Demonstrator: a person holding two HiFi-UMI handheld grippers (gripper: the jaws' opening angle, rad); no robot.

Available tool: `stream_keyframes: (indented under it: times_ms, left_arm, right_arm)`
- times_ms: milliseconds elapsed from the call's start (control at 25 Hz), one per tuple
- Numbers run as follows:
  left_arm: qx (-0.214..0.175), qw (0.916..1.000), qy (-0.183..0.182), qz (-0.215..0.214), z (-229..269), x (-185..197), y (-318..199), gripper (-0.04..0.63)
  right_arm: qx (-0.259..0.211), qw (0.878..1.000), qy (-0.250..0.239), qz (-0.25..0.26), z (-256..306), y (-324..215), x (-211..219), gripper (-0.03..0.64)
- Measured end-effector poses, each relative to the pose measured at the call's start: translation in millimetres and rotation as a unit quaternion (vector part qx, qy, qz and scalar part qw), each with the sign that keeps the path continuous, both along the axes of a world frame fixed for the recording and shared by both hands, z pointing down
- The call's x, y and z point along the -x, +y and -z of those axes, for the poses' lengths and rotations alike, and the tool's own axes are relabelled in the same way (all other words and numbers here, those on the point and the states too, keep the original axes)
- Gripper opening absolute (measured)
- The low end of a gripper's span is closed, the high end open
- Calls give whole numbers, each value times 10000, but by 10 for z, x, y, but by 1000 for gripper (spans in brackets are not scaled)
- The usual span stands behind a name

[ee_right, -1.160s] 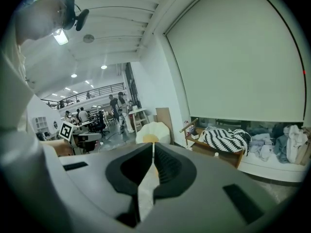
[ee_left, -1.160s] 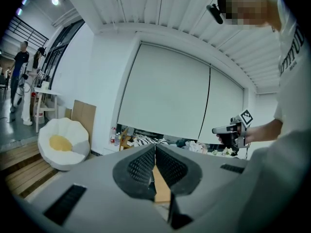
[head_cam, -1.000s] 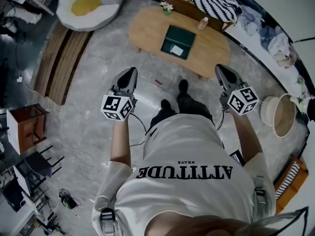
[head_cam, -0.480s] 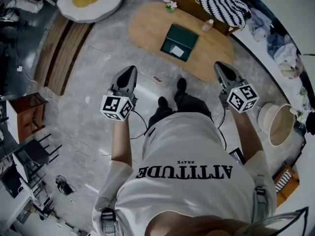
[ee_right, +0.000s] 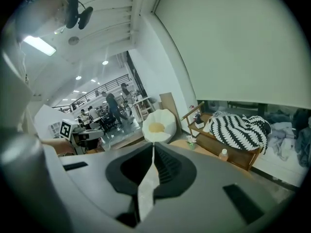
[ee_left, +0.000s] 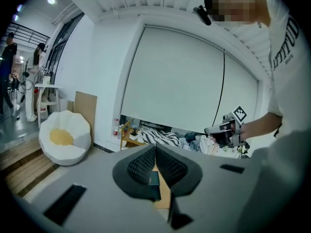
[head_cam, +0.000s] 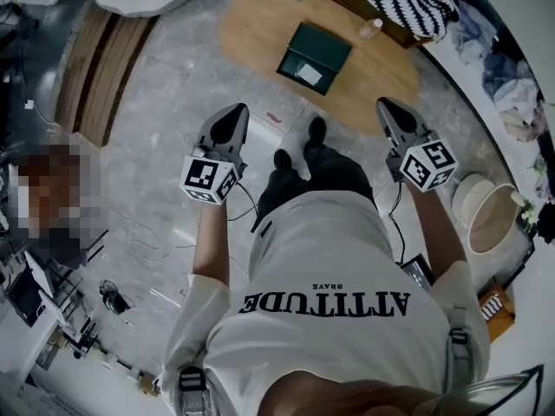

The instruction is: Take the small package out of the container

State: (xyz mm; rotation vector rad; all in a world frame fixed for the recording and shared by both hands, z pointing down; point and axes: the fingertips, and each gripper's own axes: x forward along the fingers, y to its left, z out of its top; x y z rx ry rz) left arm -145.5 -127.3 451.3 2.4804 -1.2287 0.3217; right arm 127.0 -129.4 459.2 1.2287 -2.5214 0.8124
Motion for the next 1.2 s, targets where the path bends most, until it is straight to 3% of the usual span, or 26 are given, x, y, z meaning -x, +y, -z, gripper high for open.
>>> stream_keyframes:
  times_ms: [640, 1200]
  left_arm:
    - [445, 9950, -553, -699, -655, -825, -498, 23]
    - [741, 9860, -726, -1306, -1164, -1005, -687, 23]
  right_arm:
    - [482, 9981, -274, 257, -706, -539, -222, 23]
    - [824, 9960, -337, 7, -1138, -604, -187, 23]
